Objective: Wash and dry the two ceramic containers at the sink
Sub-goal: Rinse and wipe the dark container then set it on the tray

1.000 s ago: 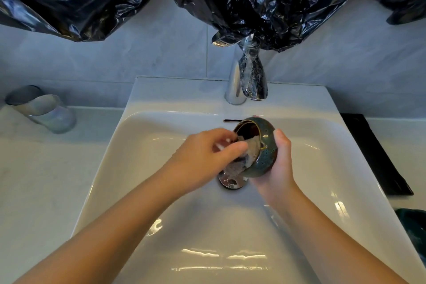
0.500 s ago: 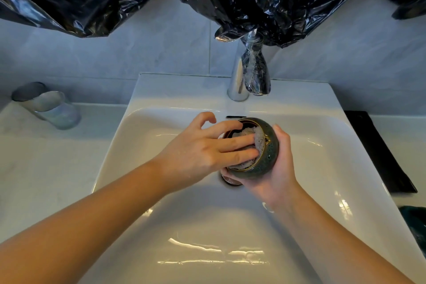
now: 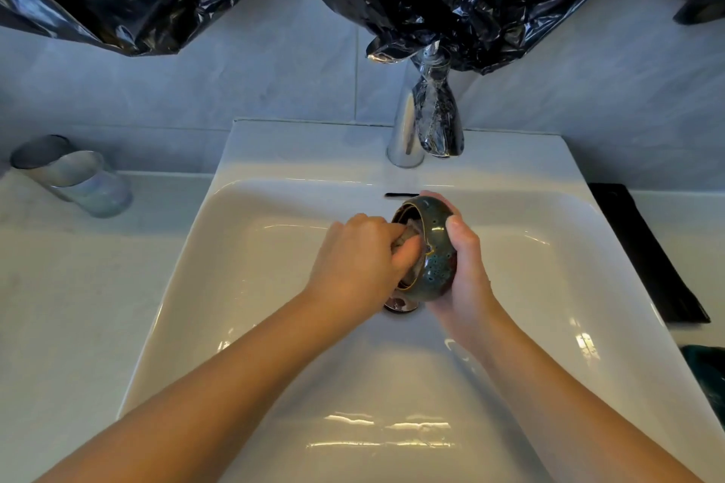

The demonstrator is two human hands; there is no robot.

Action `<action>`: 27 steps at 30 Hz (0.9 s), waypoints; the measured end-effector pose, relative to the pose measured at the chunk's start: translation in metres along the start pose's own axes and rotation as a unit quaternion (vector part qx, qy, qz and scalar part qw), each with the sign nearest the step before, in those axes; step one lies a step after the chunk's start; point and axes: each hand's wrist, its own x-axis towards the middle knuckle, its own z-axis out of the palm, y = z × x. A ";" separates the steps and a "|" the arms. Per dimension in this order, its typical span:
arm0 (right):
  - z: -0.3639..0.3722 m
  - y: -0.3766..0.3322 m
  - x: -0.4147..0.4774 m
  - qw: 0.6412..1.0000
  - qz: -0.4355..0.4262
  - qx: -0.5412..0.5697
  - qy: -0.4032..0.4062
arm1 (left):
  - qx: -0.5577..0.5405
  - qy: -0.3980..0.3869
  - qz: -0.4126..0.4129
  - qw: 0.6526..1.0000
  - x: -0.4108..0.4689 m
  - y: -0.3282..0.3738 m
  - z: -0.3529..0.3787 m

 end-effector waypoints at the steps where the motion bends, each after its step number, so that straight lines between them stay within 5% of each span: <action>1: -0.002 0.001 0.001 0.999 -0.031 -0.037 0.000 | -0.081 -0.059 -0.070 0.992 0.005 0.003 -0.004; 5: -0.012 0.001 0.002 0.991 -0.090 -0.095 -0.007 | -0.236 -0.198 -0.190 0.932 0.014 0.001 -0.018; 10: -0.007 -0.001 0.003 0.999 -0.024 0.022 -0.002 | -0.308 -0.024 -0.065 0.949 -0.001 -0.009 -0.015; 14: -0.003 0.001 0.002 0.999 -0.029 0.045 -0.006 | -0.288 -0.124 0.026 0.949 -0.005 -0.009 -0.012; 20: -0.004 0.002 0.001 0.998 -0.069 -0.006 0.005 | -0.298 -0.127 0.041 0.945 0.003 0.003 -0.011; 27: -0.009 -0.006 0.001 0.992 -0.014 0.113 0.057 | -0.399 0.108 -0.126 0.902 -0.005 -0.020 -0.022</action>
